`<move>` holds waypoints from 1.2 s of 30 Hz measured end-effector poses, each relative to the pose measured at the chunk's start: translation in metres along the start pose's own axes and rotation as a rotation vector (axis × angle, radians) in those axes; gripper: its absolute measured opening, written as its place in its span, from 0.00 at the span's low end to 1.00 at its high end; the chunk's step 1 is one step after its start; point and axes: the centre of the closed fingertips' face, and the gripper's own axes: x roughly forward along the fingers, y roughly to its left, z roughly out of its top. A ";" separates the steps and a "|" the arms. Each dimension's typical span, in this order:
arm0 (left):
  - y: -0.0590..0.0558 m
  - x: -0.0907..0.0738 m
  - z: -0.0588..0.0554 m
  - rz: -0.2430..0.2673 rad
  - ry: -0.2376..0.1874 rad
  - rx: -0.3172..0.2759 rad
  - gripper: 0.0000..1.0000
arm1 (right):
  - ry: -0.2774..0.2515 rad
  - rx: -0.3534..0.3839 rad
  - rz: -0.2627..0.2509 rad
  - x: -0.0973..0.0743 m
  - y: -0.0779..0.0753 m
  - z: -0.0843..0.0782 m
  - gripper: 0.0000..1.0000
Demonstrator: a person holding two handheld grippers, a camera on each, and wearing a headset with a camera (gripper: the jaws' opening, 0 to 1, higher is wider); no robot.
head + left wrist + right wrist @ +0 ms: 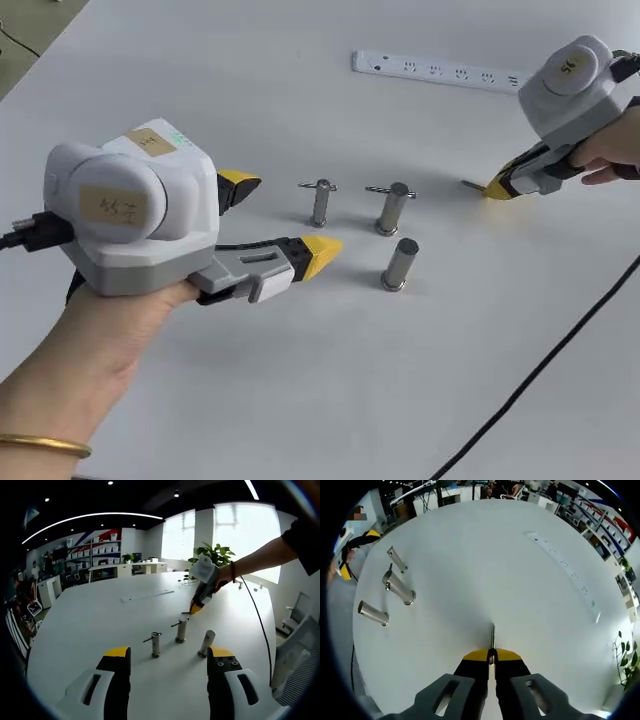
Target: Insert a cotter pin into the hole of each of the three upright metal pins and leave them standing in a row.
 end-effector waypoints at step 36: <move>-0.027 -0.004 0.019 -0.070 -0.006 -0.067 0.52 | -0.136 -0.220 -0.079 -0.047 0.024 0.019 0.00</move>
